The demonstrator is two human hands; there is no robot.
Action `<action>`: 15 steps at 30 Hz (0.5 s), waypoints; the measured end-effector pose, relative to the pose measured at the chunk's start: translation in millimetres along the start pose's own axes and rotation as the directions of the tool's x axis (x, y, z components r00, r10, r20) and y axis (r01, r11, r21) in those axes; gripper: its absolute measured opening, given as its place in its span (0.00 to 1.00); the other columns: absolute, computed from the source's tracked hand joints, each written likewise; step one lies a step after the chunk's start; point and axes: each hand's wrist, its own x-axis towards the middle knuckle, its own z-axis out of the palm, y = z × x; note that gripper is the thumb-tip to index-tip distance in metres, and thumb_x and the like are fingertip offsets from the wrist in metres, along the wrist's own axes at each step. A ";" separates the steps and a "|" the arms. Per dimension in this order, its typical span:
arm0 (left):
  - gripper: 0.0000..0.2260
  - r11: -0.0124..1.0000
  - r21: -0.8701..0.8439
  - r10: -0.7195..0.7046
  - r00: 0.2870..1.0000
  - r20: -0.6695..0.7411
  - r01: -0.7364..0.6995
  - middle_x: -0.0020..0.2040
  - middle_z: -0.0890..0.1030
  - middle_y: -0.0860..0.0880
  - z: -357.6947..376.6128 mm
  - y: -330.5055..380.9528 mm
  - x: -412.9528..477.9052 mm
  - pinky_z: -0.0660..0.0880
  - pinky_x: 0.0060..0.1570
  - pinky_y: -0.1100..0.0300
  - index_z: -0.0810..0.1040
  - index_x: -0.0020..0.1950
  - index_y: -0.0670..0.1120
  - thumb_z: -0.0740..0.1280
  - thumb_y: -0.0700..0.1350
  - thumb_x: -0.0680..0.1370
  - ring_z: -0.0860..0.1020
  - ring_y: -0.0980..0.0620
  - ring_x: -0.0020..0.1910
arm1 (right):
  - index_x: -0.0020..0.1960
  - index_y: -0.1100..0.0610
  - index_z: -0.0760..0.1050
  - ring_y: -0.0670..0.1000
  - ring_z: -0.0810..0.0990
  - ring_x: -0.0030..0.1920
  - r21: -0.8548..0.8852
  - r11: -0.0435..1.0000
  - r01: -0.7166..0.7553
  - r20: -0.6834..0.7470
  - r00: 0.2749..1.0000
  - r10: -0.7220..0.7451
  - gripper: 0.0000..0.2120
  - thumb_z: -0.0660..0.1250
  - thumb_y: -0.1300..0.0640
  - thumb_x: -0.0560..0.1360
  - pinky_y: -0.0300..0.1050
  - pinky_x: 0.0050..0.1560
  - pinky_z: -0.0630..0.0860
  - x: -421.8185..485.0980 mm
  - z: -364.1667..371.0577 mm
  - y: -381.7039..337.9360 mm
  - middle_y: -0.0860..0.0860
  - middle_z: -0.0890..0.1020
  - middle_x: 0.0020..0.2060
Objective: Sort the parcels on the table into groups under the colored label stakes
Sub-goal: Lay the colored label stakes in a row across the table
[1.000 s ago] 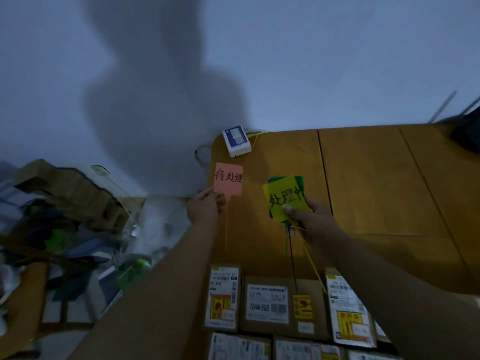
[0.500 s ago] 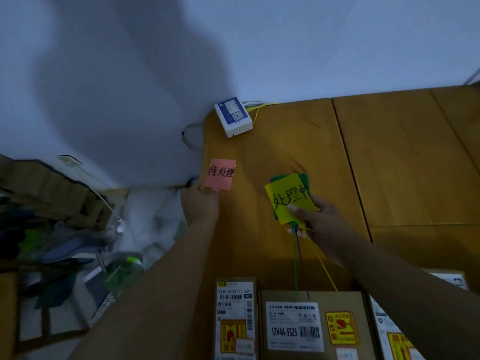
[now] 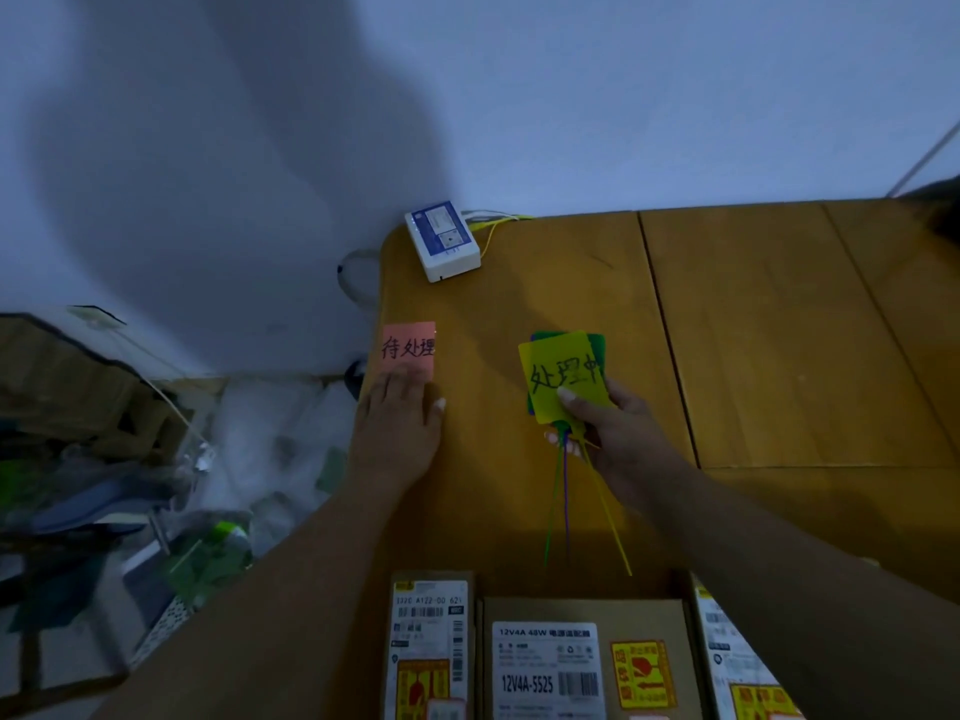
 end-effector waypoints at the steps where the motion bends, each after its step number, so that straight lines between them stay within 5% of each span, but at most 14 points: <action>1: 0.26 1.000 -0.005 0.004 0.998 -0.060 -0.004 0.79 0.66 0.45 -4.1 5.4 -2.6 0.61 0.76 0.43 0.63 0.80 0.48 0.54 0.58 0.84 0.62 0.43 0.79 | 0.64 0.62 0.77 0.56 0.83 0.32 0.009 1.000 0.002 0.006 1.000 -0.002 0.13 0.71 0.62 0.80 0.41 0.26 0.73 1.0 -3.1 -1.2 0.61 0.86 0.48; 4: 0.16 0.967 -0.254 -0.025 0.994 -0.107 -0.003 0.58 0.81 0.48 -21.4 45.6 -9.6 0.73 0.56 0.57 0.79 0.65 0.46 0.61 0.54 0.84 0.77 0.48 0.59 | 0.62 0.60 0.78 0.55 0.83 0.32 0.047 0.999 0.014 0.011 1.000 -0.015 0.11 0.70 0.62 0.81 0.41 0.27 0.74 2.5 -11.0 -7.5 0.59 0.87 0.47; 5: 0.13 0.880 -0.470 -0.078 0.997 -0.014 0.062 0.48 0.82 0.51 -27.3 66.4 -11.9 0.72 0.46 0.61 0.82 0.58 0.46 0.63 0.53 0.84 0.78 0.51 0.49 | 0.61 0.60 0.78 0.54 0.83 0.31 0.059 0.998 0.015 -0.005 1.000 -0.015 0.10 0.69 0.62 0.81 0.41 0.27 0.74 3.0 -13.1 -9.9 0.58 0.87 0.46; 7: 0.09 0.530 -0.807 -0.126 0.965 0.230 0.262 0.42 0.83 0.52 -31.3 106.4 -17.1 0.71 0.38 0.62 0.82 0.52 0.46 0.67 0.51 0.82 0.80 0.56 0.37 | 0.62 0.61 0.78 0.54 0.83 0.31 0.065 0.998 0.008 -0.054 0.999 -0.004 0.11 0.70 0.62 0.80 0.41 0.27 0.75 3.1 -18.2 -13.8 0.59 0.86 0.47; 9: 0.08 0.329 -0.893 -0.110 0.951 0.288 0.308 0.45 0.86 0.48 -26.1 136.5 -22.0 0.74 0.36 0.64 0.82 0.52 0.45 0.72 0.49 0.79 0.82 0.59 0.34 | 0.65 0.61 0.77 0.55 0.84 0.32 0.059 0.998 0.009 -0.087 0.996 -0.004 0.15 0.72 0.62 0.79 0.43 0.28 0.76 3.0 -25.6 -17.2 0.60 0.86 0.50; 15: 0.11 0.208 -0.940 -0.136 0.960 0.246 0.270 0.42 0.83 0.46 -18.0 189.9 -29.0 0.79 0.34 0.66 0.81 0.54 0.44 0.78 0.39 0.74 0.84 0.54 0.35 | 0.65 0.59 0.77 0.55 0.85 0.41 0.046 0.999 0.011 -0.097 0.995 -0.006 0.15 0.72 0.58 0.80 0.45 0.32 0.79 -1.3 -55.2 -32.1 0.58 0.87 0.51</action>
